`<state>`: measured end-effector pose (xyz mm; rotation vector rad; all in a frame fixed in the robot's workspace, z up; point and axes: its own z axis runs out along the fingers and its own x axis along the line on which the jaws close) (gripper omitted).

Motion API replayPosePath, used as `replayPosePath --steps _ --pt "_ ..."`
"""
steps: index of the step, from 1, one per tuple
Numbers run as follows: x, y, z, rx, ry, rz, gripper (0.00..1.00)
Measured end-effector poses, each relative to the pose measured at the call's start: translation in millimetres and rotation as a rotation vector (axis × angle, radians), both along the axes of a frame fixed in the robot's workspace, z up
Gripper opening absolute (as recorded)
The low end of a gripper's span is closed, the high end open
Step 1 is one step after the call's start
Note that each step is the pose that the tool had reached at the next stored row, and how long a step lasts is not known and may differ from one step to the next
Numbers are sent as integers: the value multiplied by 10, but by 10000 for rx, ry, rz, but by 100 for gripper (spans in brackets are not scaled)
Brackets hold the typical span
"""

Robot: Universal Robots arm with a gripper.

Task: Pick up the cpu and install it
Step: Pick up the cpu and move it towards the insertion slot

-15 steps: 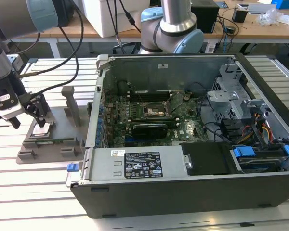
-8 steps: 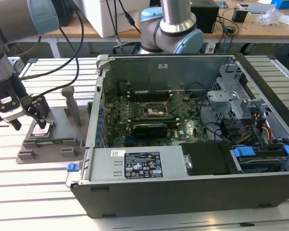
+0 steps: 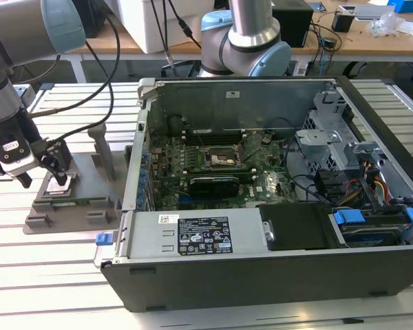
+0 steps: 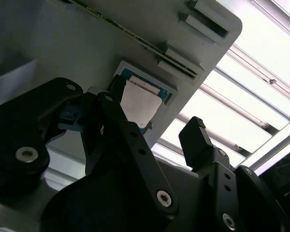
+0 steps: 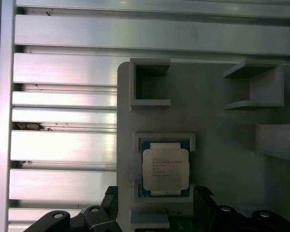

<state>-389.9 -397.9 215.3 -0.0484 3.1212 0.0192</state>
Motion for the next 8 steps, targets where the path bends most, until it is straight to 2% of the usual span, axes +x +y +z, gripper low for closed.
replayPosePath --steps 8 --pt "1 0 -60 0 0 0 72"
